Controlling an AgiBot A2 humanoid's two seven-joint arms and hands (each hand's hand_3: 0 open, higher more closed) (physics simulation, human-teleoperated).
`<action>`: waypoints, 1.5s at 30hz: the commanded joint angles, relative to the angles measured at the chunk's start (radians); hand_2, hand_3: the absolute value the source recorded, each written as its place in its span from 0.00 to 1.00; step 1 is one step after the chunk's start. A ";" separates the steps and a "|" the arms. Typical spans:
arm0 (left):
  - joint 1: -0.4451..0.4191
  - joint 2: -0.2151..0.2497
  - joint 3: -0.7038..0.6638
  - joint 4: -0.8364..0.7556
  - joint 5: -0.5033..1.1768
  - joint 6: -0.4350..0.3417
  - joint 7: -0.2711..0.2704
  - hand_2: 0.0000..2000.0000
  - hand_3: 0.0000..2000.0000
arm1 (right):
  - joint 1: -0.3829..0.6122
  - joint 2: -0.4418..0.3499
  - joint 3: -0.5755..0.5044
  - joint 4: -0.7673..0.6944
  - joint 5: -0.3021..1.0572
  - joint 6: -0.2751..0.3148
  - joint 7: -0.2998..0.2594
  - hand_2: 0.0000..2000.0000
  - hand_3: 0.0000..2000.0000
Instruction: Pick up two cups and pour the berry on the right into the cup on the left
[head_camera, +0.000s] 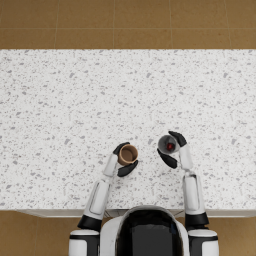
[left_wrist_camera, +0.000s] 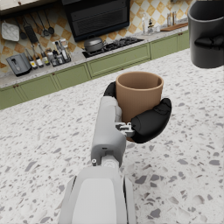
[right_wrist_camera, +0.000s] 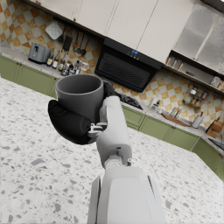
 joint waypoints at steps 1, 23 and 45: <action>0.035 0.018 0.003 0.022 0.003 0.000 0.000 1.00 0.64 | 0.068 -0.022 0.016 0.053 0.032 0.000 0.000 1.00 0.64; 0.119 0.084 0.049 0.090 0.011 -0.001 0.001 1.00 0.64 | 0.179 -0.096 0.135 0.126 0.737 0.025 0.003 1.00 0.64; 0.133 0.107 0.055 0.096 0.011 -0.004 0.001 1.00 0.64 | 0.174 -0.124 0.204 0.168 1.443 0.034 0.007 1.00 0.64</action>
